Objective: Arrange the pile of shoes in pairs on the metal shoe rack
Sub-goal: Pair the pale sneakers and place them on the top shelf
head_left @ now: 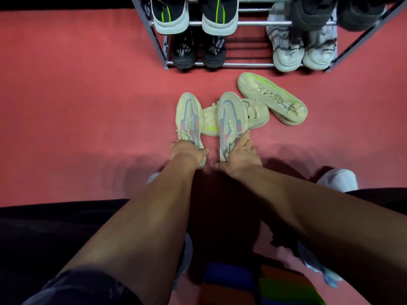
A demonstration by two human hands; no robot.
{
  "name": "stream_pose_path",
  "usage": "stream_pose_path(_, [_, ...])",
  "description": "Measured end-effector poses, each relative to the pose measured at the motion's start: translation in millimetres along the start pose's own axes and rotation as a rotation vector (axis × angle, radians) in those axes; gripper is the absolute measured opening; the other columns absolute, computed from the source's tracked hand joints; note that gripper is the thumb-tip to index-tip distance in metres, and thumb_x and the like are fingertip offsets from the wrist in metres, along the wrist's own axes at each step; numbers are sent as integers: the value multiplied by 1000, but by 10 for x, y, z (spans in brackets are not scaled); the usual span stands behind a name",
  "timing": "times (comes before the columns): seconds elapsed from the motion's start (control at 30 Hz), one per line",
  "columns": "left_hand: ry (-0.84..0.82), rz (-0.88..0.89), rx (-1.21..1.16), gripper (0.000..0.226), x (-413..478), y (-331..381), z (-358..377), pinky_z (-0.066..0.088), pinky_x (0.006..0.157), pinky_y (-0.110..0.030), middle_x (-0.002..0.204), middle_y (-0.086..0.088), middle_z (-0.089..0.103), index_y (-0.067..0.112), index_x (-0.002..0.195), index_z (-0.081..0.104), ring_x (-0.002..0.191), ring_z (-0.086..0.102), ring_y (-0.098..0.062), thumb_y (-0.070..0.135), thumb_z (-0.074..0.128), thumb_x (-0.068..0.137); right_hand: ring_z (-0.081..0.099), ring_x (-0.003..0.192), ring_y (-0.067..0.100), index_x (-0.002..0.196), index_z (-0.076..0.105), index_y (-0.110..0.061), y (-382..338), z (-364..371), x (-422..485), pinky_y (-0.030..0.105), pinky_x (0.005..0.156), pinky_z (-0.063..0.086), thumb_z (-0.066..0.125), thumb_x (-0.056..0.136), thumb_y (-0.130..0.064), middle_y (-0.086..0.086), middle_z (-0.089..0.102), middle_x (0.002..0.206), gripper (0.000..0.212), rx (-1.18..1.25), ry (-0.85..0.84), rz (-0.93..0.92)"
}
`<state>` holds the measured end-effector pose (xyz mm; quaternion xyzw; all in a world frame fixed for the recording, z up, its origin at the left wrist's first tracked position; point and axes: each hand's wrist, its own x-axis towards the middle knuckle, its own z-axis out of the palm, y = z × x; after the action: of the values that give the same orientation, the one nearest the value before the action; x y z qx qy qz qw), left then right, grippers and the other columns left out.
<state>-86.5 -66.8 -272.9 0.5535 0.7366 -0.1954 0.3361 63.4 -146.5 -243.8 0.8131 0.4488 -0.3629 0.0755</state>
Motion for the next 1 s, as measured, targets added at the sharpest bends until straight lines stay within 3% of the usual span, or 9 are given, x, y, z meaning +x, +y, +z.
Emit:
stream_pose_path(0.07, [-12, -37, -67, 106, 25, 1, -19, 46, 111, -36, 150, -18, 48, 4, 152, 49, 136, 51, -32, 78, 71, 80, 44, 141, 36, 161, -18, 6, -5, 49, 36, 44, 112, 43, 83, 76, -66, 20, 22, 163, 151, 13, 33, -8])
stream_pose_path(0.2, [-51, -147, -195, 99, 15, 19, -45, 46, 82, -30, 131, -9, 61, 8, 140, 59, 112, 68, -29, 66, 89, 65, 45, 141, 39, 162, -20, 3, -1, 30, 91, 45, 111, 44, 78, 87, -48, 19, 18, 169, 134, 28, 57, -7])
stream_pose_path(0.27, [-36, -181, -239, 76, -29, 49, -75, 49, 79, -30, 124, -7, 64, 13, 129, 67, 104, 70, -30, 52, 89, 67, 44, 140, 39, 162, -19, 2, 13, -49, 100, 46, 110, 46, 81, 83, -47, 17, 24, 166, 137, -6, 23, 11])
stream_pose_path(0.43, [-34, -201, -350, 37, -328, 169, -389, 51, 69, -30, 87, -3, 60, 14, 106, 59, 78, 63, -27, 27, 80, 79, 62, 115, 34, 150, 25, -9, -52, -442, -2, 37, 83, 51, 83, 75, -43, 8, 57, 126, 101, 93, -14, 43])
stream_pose_path(0.6, [-63, -167, -472, 60, -787, 229, -797, 61, 83, -36, 110, -9, 74, 10, 117, 64, 95, 76, -28, 28, 93, 67, 68, 114, 33, 153, 32, -1, -209, -1146, -343, 34, 83, 55, 81, 76, -30, 9, 65, 128, 95, -2, -63, 17])
stream_pose_path(0.7, [-52, -105, -455, 71, -1077, 251, -1059, 61, 80, -34, 110, -10, 78, 9, 122, 69, 97, 78, -25, 34, 96, 61, 68, 98, 30, 135, 59, -3, -346, -1715, -607, 32, 76, 54, 87, 73, -31, 9, 67, 114, 73, -184, -151, -54])
stream_pose_path(0.83, [-52, 3, -370, 47, -1528, 349, -1695, 61, 86, -35, 88, -7, 72, 8, 102, 69, 87, 73, -24, 29, 95, 68, 62, 84, 29, 128, 70, -4, -489, -2402, -951, 30, 71, 49, 78, 84, -30, 11, 63, 112, 52, -263, -277, -133])
stream_pose_path(0.93, [-156, 47, -260, 44, -1922, 398, -2293, 55, 102, -41, 100, -10, 65, 8, 114, 64, 92, 64, -28, 36, 84, 86, 49, 59, 21, 96, 69, -8, -524, -2880, -1264, 21, 48, 40, 69, 93, -22, 9, 58, 79, 14, -247, -298, -119])
stream_pose_path(1.0, [-159, 84, -202, 52, -2185, 415, -2704, 55, 93, -41, 107, -11, 62, 9, 123, 61, 96, 63, -30, 41, 80, 88, 41, 50, 20, 73, 60, -14, -546, -3205, -1462, 15, 41, 34, 66, 94, -23, 5, 49, 57, 24, -244, -271, -132])
